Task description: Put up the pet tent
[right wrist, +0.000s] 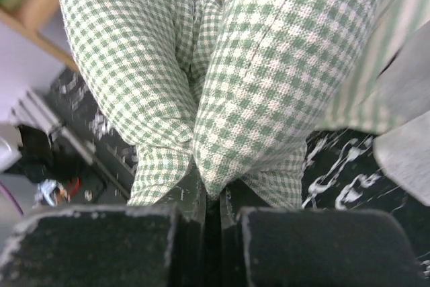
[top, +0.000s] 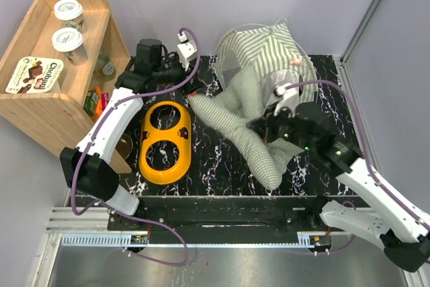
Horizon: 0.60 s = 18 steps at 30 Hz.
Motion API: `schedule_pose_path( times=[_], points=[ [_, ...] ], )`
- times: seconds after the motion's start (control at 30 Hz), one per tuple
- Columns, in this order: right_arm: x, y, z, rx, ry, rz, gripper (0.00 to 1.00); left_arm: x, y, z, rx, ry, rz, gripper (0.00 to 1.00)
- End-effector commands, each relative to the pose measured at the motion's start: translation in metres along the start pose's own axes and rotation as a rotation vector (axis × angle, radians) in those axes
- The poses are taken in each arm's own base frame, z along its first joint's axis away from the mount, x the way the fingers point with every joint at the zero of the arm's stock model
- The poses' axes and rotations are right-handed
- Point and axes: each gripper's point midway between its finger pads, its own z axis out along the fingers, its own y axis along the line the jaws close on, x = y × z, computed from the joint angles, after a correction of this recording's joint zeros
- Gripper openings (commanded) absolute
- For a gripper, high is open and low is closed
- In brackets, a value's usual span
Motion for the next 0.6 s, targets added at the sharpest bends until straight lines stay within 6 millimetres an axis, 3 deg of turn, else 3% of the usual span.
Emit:
schedule_pose_path(
  times=[0.0,0.1,0.13,0.3,0.43,0.57],
  points=[
    [-0.082,-0.020,-0.053,0.185,-0.265,-0.016,0.00,-0.009,0.006,0.014,0.012,-0.033,0.034,0.60],
    [-0.109,-0.051,-0.096,0.391,-0.415,-0.021,0.00,-0.008,-0.002,0.034,0.054,-0.044,0.015,0.60],
    [-0.114,-0.060,-0.110,0.448,-0.453,-0.022,0.00,-0.003,-0.012,0.049,0.072,-0.022,0.045,0.61],
    [-0.120,-0.089,-0.167,0.657,-0.575,-0.022,0.00,0.017,-0.042,0.108,0.101,0.062,0.136,0.69],
    [-0.113,-0.093,-0.173,0.683,-0.554,-0.037,0.00,0.012,-0.031,0.139,0.075,0.067,0.093,0.84],
    [-0.096,-0.101,-0.155,0.716,-0.440,-0.065,0.00,0.020,-0.028,0.167,0.077,0.087,0.069,0.86]
  ],
)
